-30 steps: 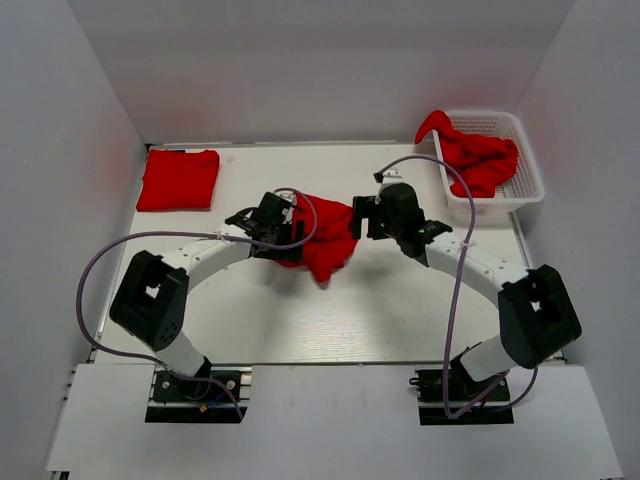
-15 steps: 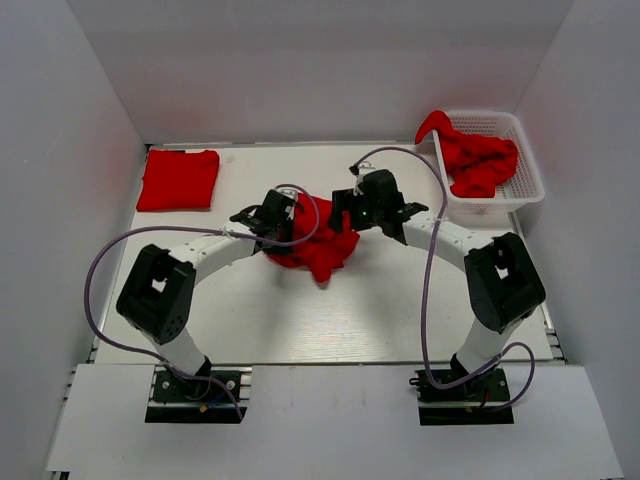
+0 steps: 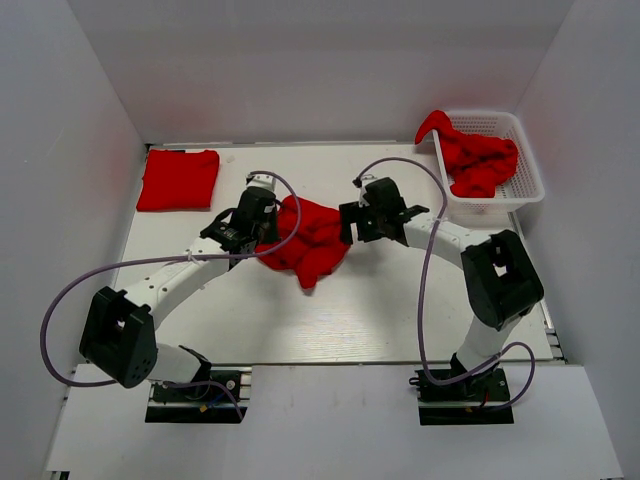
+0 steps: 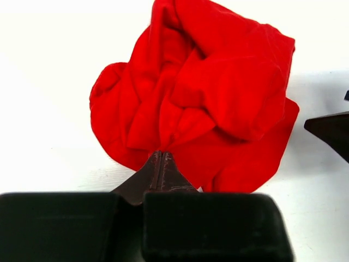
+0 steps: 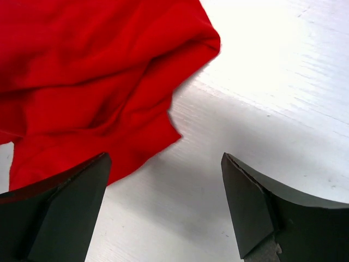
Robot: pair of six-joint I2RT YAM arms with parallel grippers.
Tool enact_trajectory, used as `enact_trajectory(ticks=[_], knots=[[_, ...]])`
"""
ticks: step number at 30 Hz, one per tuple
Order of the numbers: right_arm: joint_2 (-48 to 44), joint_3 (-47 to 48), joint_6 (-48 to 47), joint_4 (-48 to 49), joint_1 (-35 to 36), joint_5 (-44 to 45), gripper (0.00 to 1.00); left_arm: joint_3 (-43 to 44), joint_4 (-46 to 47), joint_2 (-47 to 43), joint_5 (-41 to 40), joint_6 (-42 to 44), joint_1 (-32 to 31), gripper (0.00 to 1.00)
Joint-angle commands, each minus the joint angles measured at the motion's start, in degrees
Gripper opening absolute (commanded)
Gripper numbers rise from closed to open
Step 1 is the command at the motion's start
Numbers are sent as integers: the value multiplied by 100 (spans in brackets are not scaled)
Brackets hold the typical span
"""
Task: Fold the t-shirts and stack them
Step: Flatten out the tshirt
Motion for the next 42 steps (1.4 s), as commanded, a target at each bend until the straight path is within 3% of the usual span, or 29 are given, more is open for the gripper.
enact_trajectory(ticks=[1, 8, 17, 26, 30, 33, 34, 35, 39, 42], knots=[[124, 50, 51, 117, -2, -351, 86, -28, 54, -197, -216, -39, 24, 0], [493, 244, 236, 408, -2, -756, 82, -28, 1, -197, -216, -39, 24, 0], [880, 630, 237, 610, -20, 455, 77, -81, -52, -302, -216, -39, 24, 0], [1538, 1333, -185, 847, -20, 369, 73, -133, -52, -355, -268, 14, 24, 0], [1811, 1536, -475, 1137, -11, -131, 57, -133, -104, -355, -322, 14, 24, 0], [1821, 1580, -712, 1427, -11, -316, 32, -133, -104, -355, -392, 14, 24, 0], [1803, 1597, -756, 1480, -20, -326, 11, -133, -104, -355, -392, 14, 24, 0], [1768, 1641, -800, 1446, -37, -326, 0, -81, -104, -355, -462, 14, 24, 0], [1409, 1791, -819, 1384, -99, 131, 0, 252, -183, -355, -795, 14, 24, 0], [752, 1659, -696, 1462, -257, 1033, 0, 665, -236, -355, -1322, 66, 24, 0]])
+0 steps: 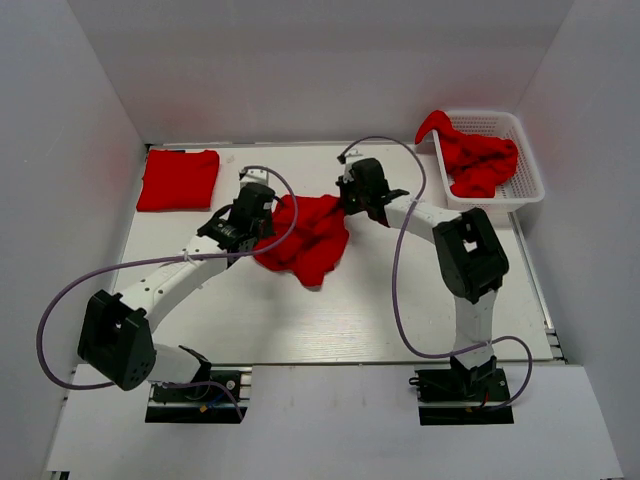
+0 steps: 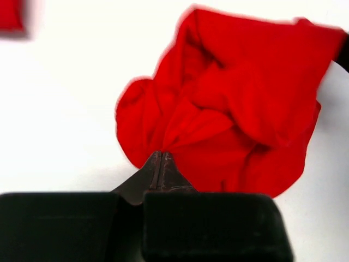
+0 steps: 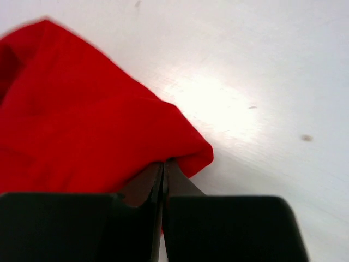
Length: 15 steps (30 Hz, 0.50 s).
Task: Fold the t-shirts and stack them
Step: Flatten out the tshirt
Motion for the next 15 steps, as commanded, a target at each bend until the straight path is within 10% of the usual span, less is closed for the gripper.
enact_trajectory(ticks=[1, 15], knots=[[-976, 68, 32, 390, -255, 940, 0, 655, -11, -320, -1005, 58, 24, 0], [-3964, 14, -995, 223, -1099, 2066, 0, 2387, 655, -1294, -2530, 1261, 129, 0]])
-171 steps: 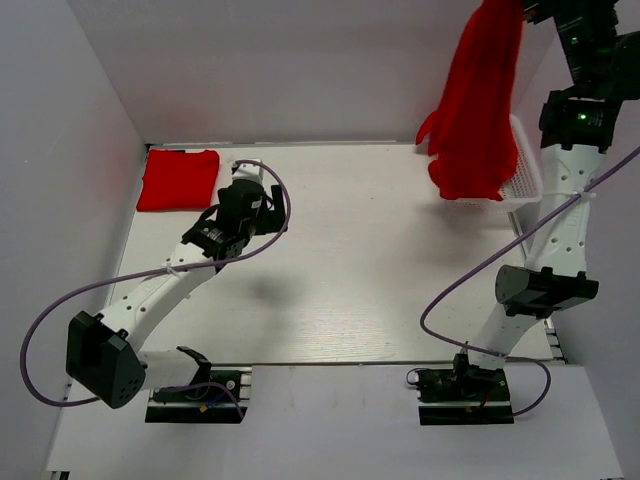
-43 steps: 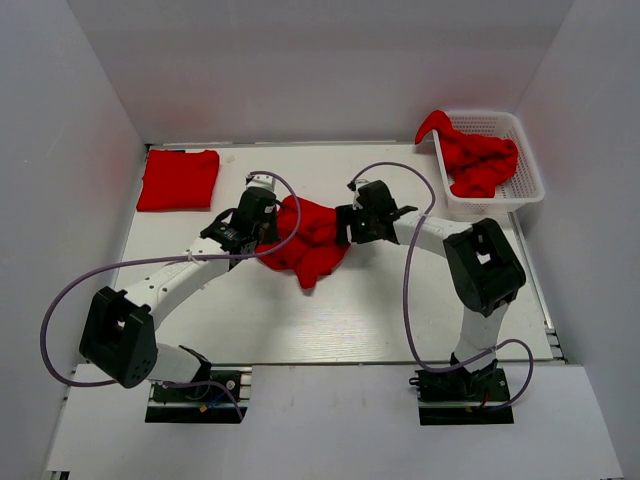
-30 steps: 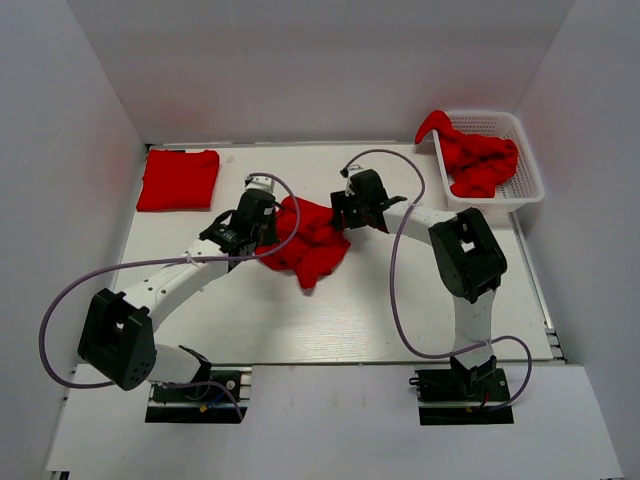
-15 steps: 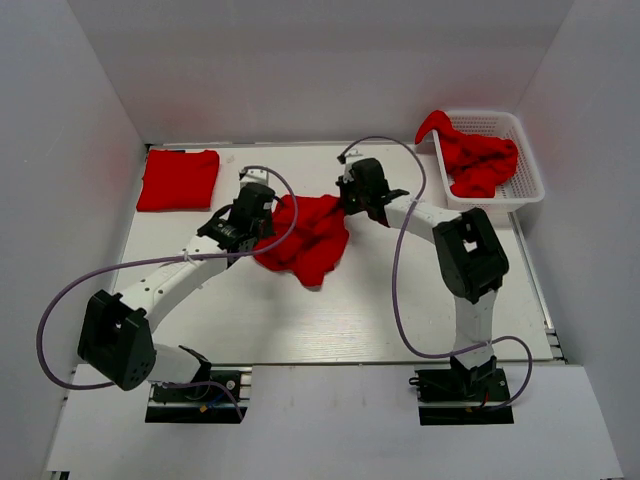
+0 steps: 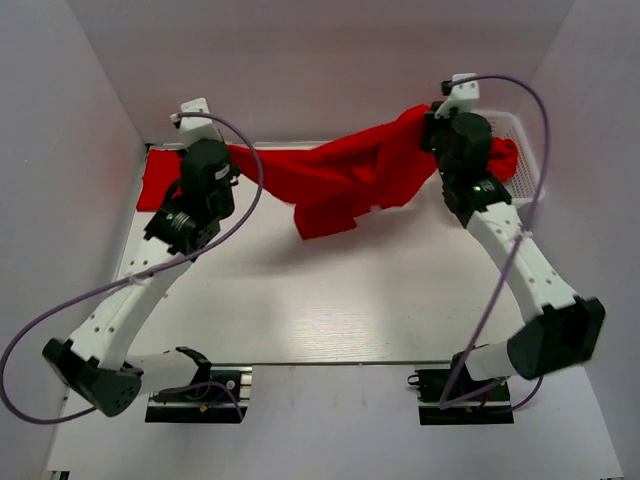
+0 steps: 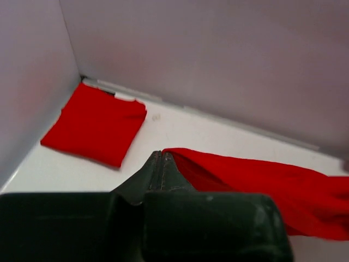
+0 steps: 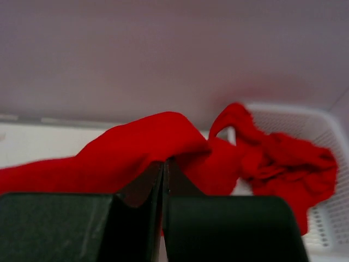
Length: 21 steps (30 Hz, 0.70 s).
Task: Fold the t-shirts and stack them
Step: Flatten out the tshirt
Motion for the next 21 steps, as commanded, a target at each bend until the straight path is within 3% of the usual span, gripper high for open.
enact_trajectory(ticks=[1, 10, 16, 21], knots=[[-786, 54, -541, 164, -50, 396, 0, 269, 538, -666, -335, 595, 24, 0], [-2607, 194, -1182, -232, -85, 731, 0, 691, 477, -1703, -108, 982, 24, 0], [-3293, 844, -1227, -899, -59, -348, 0, 1166, 399, -2170, 693, 1096, 24, 0], [-3232, 1328, -1131, -1312, -76, -1200, 0, 1272, 337, -2275, 1019, 1096, 24, 0]])
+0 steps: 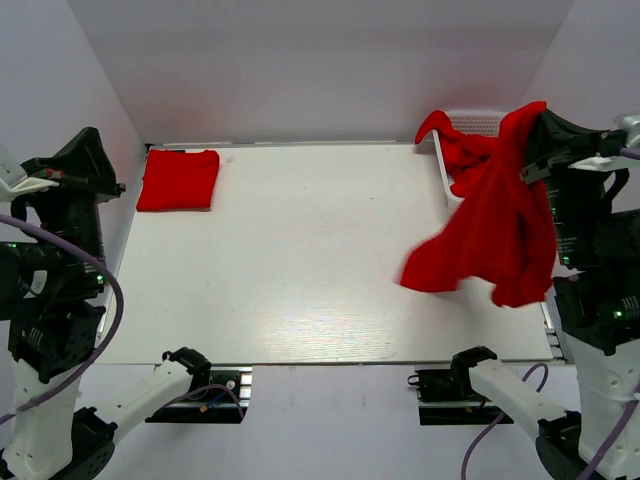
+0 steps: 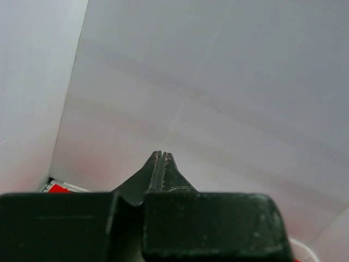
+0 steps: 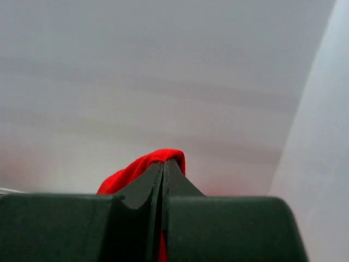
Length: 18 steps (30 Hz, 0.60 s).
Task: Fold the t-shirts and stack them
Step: Flatten out the tshirt
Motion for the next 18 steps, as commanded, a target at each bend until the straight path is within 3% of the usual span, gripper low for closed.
enact_trajectory(ticks=[1, 4, 5, 11, 13, 17, 18], knots=[[251, 364, -24, -137, -15, -1025, 0, 32, -166, 125, 387, 109, 16, 0], [796, 540, 116, -375, -24, -1869, 0, -195, -166, 186, 387, 48, 16, 0], [911, 540, 99, -375, -15, -2559, 0, -327, -166, 317, 387, 47, 16, 0], [2783, 348, 651, 44, 29, -4819, 0, -950, 9, 827, -87, -85, 16, 0], [3578, 111, 985, 615, 55, -5183, 0, -1109, 10, 1099, -359, -259, 16, 0], [4968, 12, 1566, 855, 370, -5554, 0, -1628, -104, 1477, -606, -593, 16, 0], [5434, 144, 1567, 855, 415, -5746, 11, -1698, -174, 1548, -693, -673, 16, 0]])
